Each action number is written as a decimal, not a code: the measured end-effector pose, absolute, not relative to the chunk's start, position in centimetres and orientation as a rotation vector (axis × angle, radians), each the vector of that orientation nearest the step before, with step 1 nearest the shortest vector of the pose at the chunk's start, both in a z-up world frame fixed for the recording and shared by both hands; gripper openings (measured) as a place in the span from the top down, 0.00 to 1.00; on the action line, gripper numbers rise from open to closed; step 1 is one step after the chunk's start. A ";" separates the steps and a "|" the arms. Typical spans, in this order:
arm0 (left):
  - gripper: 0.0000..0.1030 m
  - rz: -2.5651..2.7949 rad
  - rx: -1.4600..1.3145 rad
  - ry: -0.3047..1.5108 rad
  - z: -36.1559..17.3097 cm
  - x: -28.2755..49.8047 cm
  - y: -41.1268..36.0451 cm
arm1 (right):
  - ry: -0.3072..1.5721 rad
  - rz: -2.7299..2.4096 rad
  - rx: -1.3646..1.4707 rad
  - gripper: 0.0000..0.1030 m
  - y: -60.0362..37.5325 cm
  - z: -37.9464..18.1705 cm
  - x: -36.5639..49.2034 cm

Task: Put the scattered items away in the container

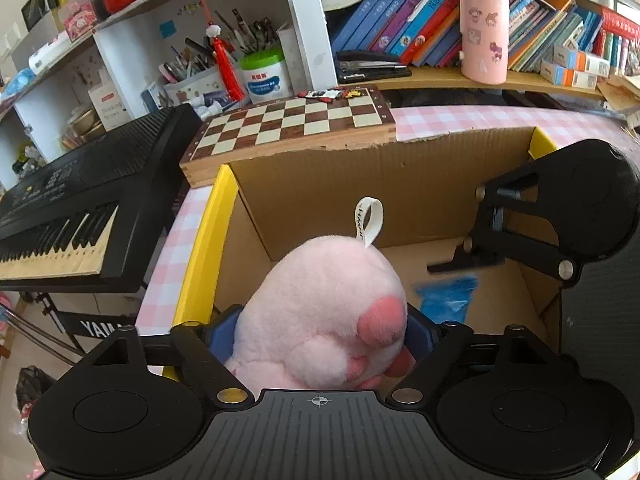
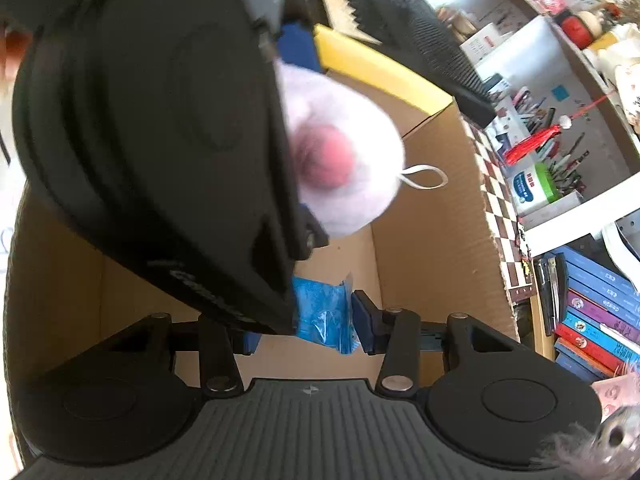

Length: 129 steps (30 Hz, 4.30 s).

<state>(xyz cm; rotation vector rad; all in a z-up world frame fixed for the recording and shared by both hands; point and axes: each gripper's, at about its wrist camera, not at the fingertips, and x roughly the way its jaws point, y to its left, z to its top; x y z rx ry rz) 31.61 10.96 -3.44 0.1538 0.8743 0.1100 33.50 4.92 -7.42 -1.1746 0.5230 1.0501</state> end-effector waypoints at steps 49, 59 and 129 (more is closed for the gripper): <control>0.02 0.137 0.014 0.562 4.5 8.8 10.4 | 0.475 0.443 -0.289 0.09 -7.6 3.4 14.2; 0.02 0.142 -0.011 0.625 2.4 5.2 9.6 | 0.641 0.338 -0.174 0.09 -9.2 0.9 10.8; 0.02 -0.218 0.108 0.807 -2.0 9.0 -2.7 | 0.833 -0.011 -0.028 0.09 -18.8 -2.4 8.1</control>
